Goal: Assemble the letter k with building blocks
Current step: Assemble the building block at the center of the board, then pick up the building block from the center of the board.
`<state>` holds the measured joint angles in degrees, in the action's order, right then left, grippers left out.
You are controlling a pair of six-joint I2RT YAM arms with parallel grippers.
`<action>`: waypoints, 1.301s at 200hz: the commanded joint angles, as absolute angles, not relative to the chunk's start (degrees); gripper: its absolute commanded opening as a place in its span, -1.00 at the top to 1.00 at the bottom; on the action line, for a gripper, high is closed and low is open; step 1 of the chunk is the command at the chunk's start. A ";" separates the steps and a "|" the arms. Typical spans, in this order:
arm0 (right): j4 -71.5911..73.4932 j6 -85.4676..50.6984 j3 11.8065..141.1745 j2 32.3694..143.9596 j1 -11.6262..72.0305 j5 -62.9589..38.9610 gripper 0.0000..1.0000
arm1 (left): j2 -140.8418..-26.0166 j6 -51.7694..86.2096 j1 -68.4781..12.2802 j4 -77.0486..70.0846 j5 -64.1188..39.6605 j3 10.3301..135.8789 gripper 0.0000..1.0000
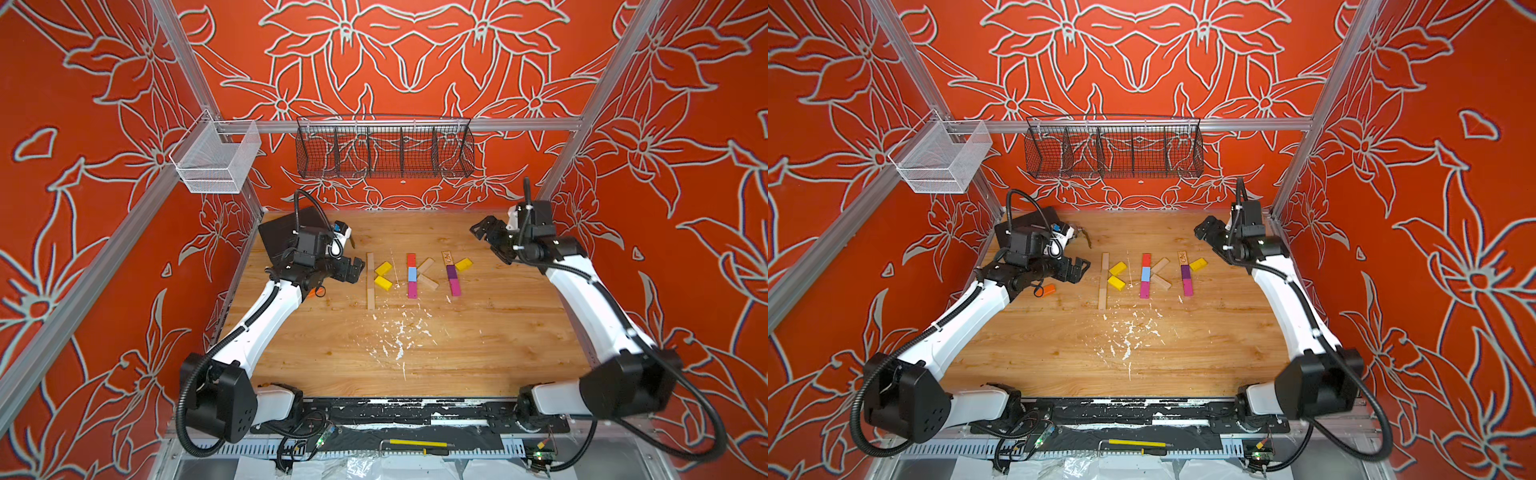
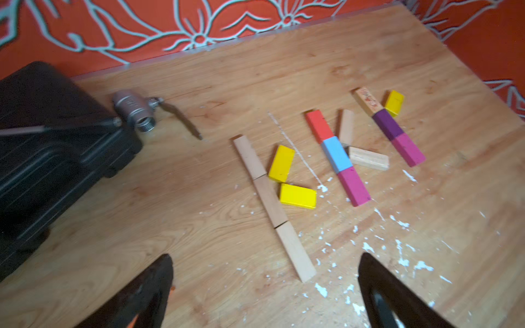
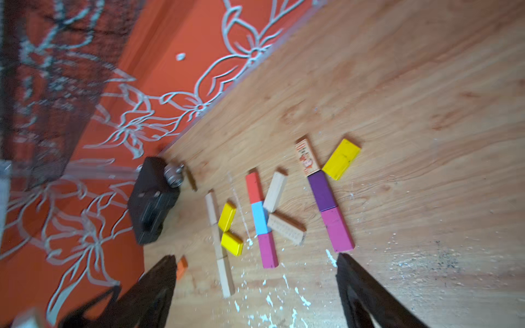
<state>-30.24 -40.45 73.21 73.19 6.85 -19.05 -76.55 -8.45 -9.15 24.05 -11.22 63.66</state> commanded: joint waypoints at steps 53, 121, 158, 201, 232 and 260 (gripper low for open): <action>-24.97 -16.73 63.04 56.75 7.11 -32.86 -0.96 | -84.07 -36.50 5.21 45.05 -13.16 68.86 -0.99; -29.86 -8.08 61.84 53.89 7.11 -39.18 -0.80 | -100.29 -40.84 7.91 49.24 -7.97 75.86 -0.82; -33.41 -8.33 61.29 51.79 7.10 -37.47 -0.78 | -108.66 -39.46 7.66 52.74 -5.08 80.89 -0.67; -35.08 -9.13 61.82 51.75 7.20 -36.41 -0.75 | -112.62 -39.15 7.14 52.59 -5.80 82.35 -0.55; -35.83 -11.58 62.43 52.46 7.19 -35.07 -0.69 | -115.53 -36.57 6.64 53.43 -4.74 83.89 -0.39; -36.30 -12.31 62.41 52.71 7.10 -34.42 -0.67 | -116.46 -36.39 6.22 53.09 -4.46 83.81 -0.19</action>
